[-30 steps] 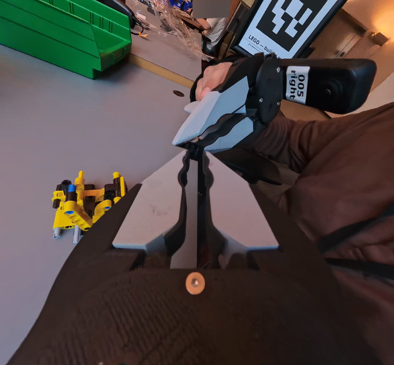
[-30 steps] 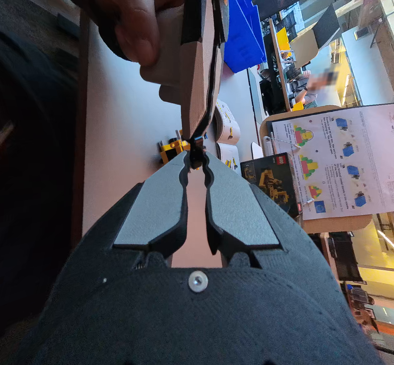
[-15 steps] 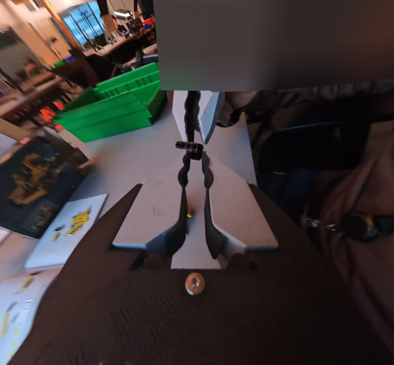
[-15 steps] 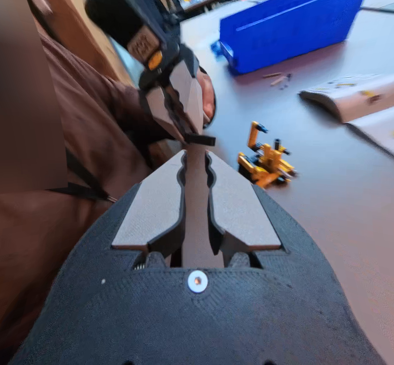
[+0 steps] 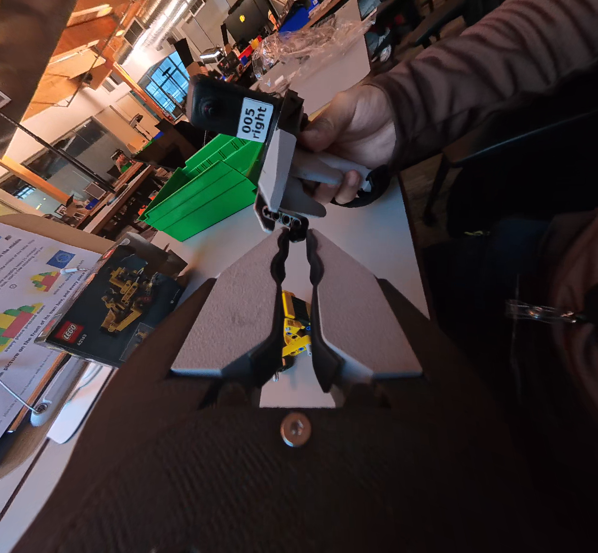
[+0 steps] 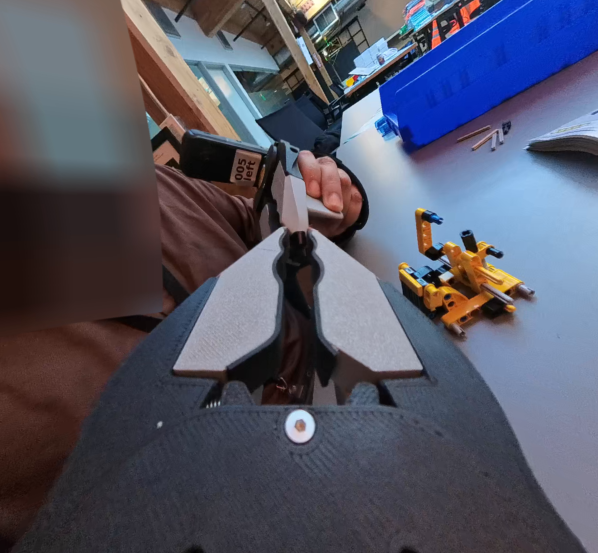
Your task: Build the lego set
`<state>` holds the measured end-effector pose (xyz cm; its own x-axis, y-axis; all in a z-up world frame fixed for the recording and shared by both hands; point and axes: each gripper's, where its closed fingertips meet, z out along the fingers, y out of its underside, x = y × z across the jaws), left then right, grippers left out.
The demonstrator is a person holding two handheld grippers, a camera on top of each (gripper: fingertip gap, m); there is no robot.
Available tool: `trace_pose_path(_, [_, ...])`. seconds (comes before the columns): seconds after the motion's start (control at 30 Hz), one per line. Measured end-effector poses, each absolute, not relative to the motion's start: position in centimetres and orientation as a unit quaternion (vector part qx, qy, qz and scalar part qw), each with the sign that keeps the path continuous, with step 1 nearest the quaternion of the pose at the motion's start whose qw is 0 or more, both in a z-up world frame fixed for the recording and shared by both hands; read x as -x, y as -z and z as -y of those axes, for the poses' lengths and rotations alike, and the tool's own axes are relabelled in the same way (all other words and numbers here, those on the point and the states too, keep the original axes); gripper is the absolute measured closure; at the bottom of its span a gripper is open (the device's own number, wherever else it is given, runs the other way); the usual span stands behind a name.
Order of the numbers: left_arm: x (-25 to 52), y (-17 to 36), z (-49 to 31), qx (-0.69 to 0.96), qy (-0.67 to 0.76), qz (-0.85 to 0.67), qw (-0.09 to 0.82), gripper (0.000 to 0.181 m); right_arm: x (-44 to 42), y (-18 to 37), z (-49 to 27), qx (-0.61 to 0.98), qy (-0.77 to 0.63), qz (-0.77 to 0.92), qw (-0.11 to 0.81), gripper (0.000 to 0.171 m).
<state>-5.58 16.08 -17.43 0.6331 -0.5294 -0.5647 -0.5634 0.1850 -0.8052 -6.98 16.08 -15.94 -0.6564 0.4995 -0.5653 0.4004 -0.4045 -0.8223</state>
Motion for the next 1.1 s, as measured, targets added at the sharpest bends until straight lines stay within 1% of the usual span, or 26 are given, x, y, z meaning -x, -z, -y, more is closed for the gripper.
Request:
trace_pose_path(0.13, [6.0, 18.0, -16.3, 0.656, -0.006, -0.411, 0.633, 0.173, 7.2, 16.1, -15.9, 0.403, -0.699, 0.585, 0.084, 0.167])
trace_pose_path(0.2, [6.6, 18.4, -16.5, 0.680, 0.008, -0.390, 0.621, 0.172, 7.5, 16.2, -15.8, 0.391, -0.667, 0.619, 0.136, 0.167])
trace_pose_path(0.27, [7.3, 18.4, -16.4, 0.698, 0.028, -0.364, 0.616, 0.177, 7.7, 16.0, -15.6, 0.367, -0.638, 0.648, 0.197, 0.167])
trace_pose_path(0.37, [8.7, 18.5, -16.3, 0.734, 0.090, -0.308, 0.598, 0.177, 7.9, 15.2, -15.6, 0.311, -0.591, 0.678, 0.308, 0.168])
trace_pose_path(0.47, [9.2, 18.3, -15.9, 0.758, 0.193, -0.247, 0.572, 0.173, 8.0, 15.2, -15.1, 0.271, -0.549, 0.700, 0.367, 0.168])
trace_pose_path(0.57, [9.2, 16.9, -15.7, 0.744, 0.272, -0.207, 0.575, 0.163, 8.2, 14.9, -14.3, 0.247, -0.531, 0.706, 0.398, 0.167])
trace_pose_path(0.63, [9.3, 16.6, -15.9, 0.738, 0.273, -0.204, 0.583, 0.157, 8.3, 14.8, -14.0, 0.236, -0.520, 0.710, 0.412, 0.167])
trace_pose_path(0.7, [9.0, 16.7, -15.8, 0.732, 0.268, -0.218, 0.587, 0.155, 8.4, 14.6, -13.8, 0.227, -0.508, 0.715, 0.422, 0.167])
trace_pose_path(0.83, [7.3, 16.4, -15.0, 0.711, 0.309, -0.247, 0.582, 0.159, 8.4, 14.4, -13.4, 0.212, -0.497, 0.719, 0.438, 0.167])
trace_pose_path(0.93, [7.2, 16.6, -15.3, 0.711, 0.315, -0.246, 0.578, 0.158, 8.3, 14.4, -13.1, 0.201, -0.496, 0.722, 0.440, 0.167])
trace_pose_path(1.0, [7.0, 16.2, -15.1, 0.702, 0.325, -0.251, 0.582, 0.165, 8.2, 14.4, -13.0, 0.193, -0.496, 0.720, 0.446, 0.168])
trace_pose_path(1.1, [7.0, 16.5, -15.1, 0.704, 0.302, -0.268, 0.583, 0.166, 8.1, 14.6, -13.0, 0.193, -0.494, 0.723, 0.442, 0.167])
